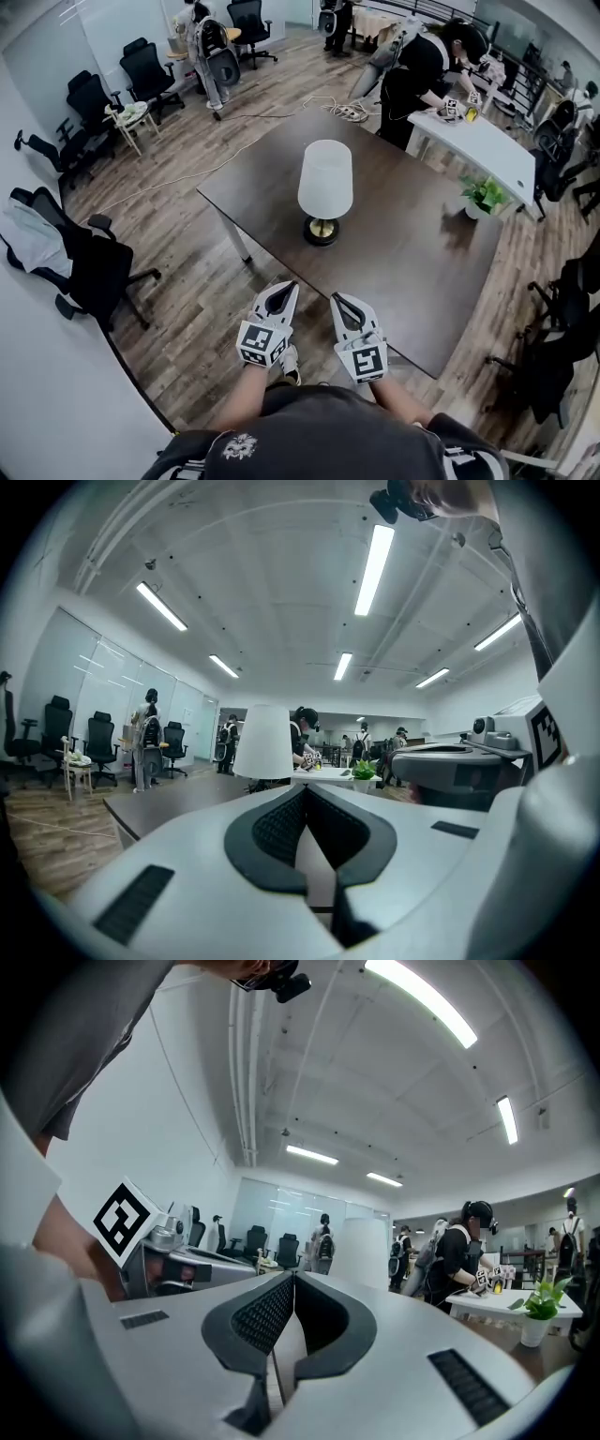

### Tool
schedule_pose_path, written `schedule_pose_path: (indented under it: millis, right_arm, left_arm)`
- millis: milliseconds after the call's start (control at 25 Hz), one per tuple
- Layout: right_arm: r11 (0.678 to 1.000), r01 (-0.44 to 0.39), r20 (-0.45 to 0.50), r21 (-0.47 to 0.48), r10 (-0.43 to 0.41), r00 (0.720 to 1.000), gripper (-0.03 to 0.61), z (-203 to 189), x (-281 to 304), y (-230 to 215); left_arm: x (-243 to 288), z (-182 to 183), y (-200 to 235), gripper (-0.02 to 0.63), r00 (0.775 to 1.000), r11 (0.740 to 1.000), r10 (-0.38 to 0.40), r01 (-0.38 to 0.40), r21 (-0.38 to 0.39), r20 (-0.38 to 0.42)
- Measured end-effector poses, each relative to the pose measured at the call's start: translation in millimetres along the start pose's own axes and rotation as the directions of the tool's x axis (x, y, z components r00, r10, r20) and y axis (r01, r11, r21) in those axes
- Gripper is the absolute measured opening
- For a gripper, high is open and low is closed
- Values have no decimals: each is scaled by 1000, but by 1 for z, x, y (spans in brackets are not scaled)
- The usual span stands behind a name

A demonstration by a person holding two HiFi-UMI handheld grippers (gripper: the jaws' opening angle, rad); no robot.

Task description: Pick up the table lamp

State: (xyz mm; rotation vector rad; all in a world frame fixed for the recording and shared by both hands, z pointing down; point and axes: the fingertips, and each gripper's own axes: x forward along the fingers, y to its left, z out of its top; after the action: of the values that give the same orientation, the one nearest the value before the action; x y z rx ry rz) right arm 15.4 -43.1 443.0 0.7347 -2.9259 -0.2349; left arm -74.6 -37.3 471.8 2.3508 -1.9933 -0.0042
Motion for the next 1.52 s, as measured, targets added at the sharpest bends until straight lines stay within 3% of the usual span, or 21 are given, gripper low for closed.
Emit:
schedule_pose_path:
  millis: [200, 520, 760, 1080, 1520]
  right_arm:
    - [1000, 21, -29, 23, -20, 999, 26, -5, 47, 0]
    - [991, 71, -65, 111, -64, 996, 26, -18, 101, 9]
    - [979, 163, -82, 119, -154, 985, 26, -31, 116, -10]
    - [960, 253, -115, 117, -240, 964, 26, -48, 119, -34]
    - [950, 273, -94, 151, -261, 961, 26, -74, 144, -65]
  left_arm:
    - [25, -4, 27, 7, 997, 996, -77, 78, 42, -17]
    - [50, -16, 69, 7, 984, 984, -176, 176, 14, -41]
    - [71, -23, 85, 7, 976, 976, -218, 218, 13, -30]
    - [96, -28, 92, 8, 965, 965, -262, 262, 5, 8]
    - [146, -63, 98, 8, 973, 974, -227, 228, 3, -47]
